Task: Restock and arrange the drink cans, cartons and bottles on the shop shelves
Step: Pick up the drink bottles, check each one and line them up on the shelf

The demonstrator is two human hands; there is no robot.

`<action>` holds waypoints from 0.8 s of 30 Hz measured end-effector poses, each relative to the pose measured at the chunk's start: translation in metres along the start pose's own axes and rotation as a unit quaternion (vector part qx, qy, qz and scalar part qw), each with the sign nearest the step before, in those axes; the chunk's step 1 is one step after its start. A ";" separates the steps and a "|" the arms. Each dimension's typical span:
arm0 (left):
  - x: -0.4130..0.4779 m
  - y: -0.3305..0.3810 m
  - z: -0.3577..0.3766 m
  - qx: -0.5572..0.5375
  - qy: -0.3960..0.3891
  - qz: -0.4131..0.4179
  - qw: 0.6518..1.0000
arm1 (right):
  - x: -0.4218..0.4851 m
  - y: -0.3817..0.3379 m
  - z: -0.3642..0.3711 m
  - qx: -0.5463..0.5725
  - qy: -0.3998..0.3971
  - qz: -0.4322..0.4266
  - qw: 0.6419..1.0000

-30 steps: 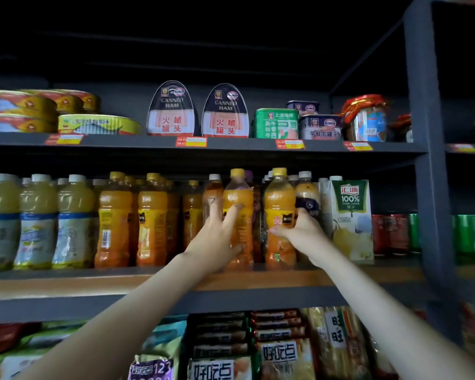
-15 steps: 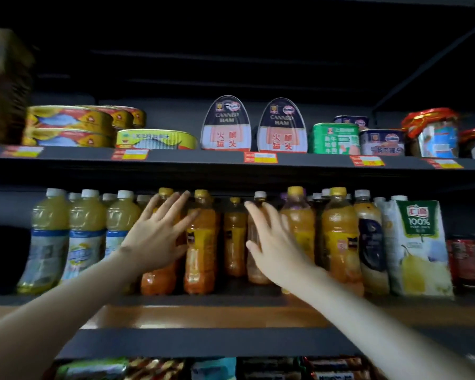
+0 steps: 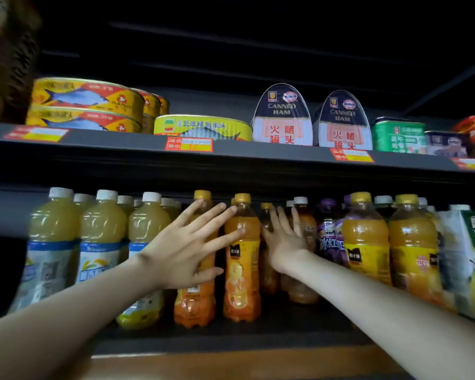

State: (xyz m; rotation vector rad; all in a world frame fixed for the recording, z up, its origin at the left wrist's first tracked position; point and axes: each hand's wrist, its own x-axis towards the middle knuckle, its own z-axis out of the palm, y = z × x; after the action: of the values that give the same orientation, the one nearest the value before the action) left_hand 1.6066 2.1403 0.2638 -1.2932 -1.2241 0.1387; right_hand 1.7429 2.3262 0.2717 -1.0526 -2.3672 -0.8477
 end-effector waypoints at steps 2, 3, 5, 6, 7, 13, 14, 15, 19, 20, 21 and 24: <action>0.000 -0.001 0.002 0.000 0.008 0.003 1.000 | 0.008 -0.002 -0.003 -0.057 -0.030 0.018 0.998; 0.000 -0.001 0.003 -0.001 0.011 0.002 1.000 | 0.011 -0.004 -0.003 -0.076 -0.043 0.025 0.996; -0.001 0.000 0.002 -0.003 0.015 0.000 1.000 | 0.016 -0.006 -0.003 -0.097 -0.054 0.033 0.993; -0.001 0.001 0.003 -0.005 0.016 -0.003 1.000 | 0.019 -0.007 -0.002 -0.104 -0.055 0.035 0.992; -0.001 0.002 0.002 -0.008 0.015 -0.006 1.000 | 0.020 -0.008 -0.002 -0.111 -0.055 0.038 0.992; 0.001 0.003 0.002 -0.009 0.005 -0.013 1.000 | 0.024 -0.011 -0.003 -0.112 -0.035 0.026 0.993; 0.001 0.003 0.002 -0.011 0.004 -0.014 1.000 | 0.025 -0.012 -0.003 -0.088 -0.024 0.025 0.996; 0.001 0.004 0.002 -0.013 0.003 -0.015 1.000 | 0.025 -0.012 -0.002 -0.060 -0.012 0.026 0.998; 0.001 0.005 0.001 -0.014 0.008 -0.019 1.000 | 0.018 -0.010 0.001 0.050 0.029 0.039 0.998; 0.001 0.005 0.001 -0.013 0.009 -0.018 1.000 | 0.014 -0.010 0.000 0.078 0.038 0.042 0.995; 0.001 0.006 0.000 -0.010 0.009 -0.018 1.000 | 0.009 -0.008 -0.001 0.110 0.043 0.047 0.992; 0.002 0.006 -0.001 -0.004 0.001 -0.018 1.000 | -0.004 -0.003 -0.001 0.183 0.060 0.045 0.980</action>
State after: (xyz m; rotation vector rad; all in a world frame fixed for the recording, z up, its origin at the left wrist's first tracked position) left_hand 1.6113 2.1429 0.2609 -1.2761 -1.2465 0.1068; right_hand 1.7434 2.3220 0.2697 -0.9194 -2.2415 -0.4076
